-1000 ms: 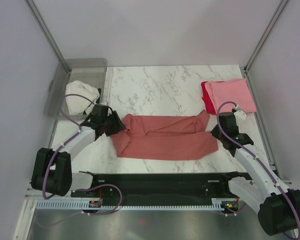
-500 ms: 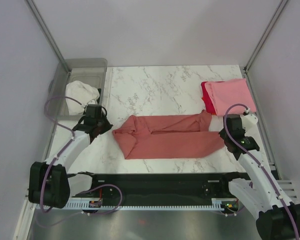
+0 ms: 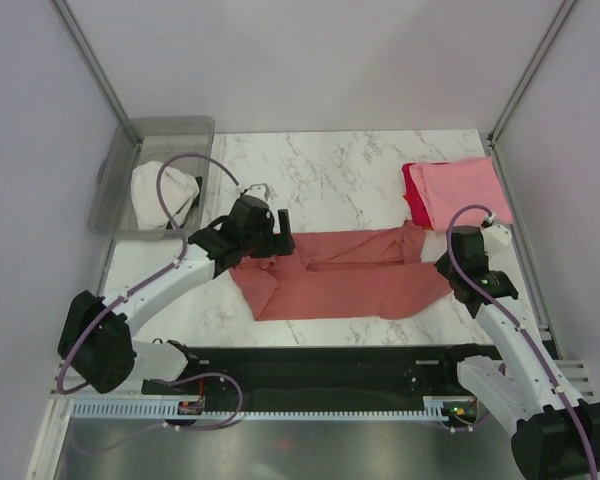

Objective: Fold and stack the t-shirts
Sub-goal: Flatten the tshirt out

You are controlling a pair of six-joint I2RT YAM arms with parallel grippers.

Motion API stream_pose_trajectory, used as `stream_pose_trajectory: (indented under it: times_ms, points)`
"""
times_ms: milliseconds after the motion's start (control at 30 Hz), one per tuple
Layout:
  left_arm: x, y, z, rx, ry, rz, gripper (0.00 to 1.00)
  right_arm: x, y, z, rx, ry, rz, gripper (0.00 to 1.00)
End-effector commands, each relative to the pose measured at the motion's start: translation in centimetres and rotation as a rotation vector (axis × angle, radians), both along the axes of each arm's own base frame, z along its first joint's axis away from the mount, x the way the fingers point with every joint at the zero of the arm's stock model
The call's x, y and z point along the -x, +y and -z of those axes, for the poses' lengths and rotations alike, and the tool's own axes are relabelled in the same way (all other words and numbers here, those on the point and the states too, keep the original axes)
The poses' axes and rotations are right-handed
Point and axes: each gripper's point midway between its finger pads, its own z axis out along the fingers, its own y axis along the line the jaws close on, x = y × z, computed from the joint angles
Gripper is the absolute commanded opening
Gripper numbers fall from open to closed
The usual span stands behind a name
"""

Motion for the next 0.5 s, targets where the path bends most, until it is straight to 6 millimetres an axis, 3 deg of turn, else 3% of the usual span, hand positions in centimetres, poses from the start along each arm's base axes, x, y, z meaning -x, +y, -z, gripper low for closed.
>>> stream_pose_trajectory:
  times_ms: [0, 33, 133, 267, 333, 367, 467]
  points:
    - [-1.6, 1.5, 1.5, -0.175, 0.026, -0.028, 0.95, -0.8, 0.5, -0.4, -0.014, -0.035, -0.032, 0.00]
    - [-1.9, 1.5, 3.1, -0.222, 0.062, -0.026, 0.92, -0.8, 0.6, -0.3, -0.015, -0.033, -0.035, 0.00]
    - [-2.6, 2.0, 5.4, -0.308, 0.110, -0.034, 0.83, -0.8, 0.6, -0.3, -0.013, -0.032, -0.041, 0.00]
    - [-2.9, 2.3, 7.4, -0.363, 0.159, -0.039, 0.65, -0.7, 0.7, -0.3, -0.015, -0.033, -0.045, 0.00]
    - [-3.0, 2.6, 7.7, -0.379, 0.164, -0.055, 0.49, -0.7, 0.7, -0.3, -0.017, -0.032, -0.047, 0.00]
    - [-2.9, 2.7, 7.8, -0.386, 0.163, -0.057, 0.32, -0.7, 0.7, -0.2, -0.016, -0.031, -0.046, 0.00]
    - [-3.2, 3.9, 7.4, -0.400, 0.151, -0.111, 0.02, -0.7, 0.6, -0.1, -0.010, -0.027, -0.043, 0.00]
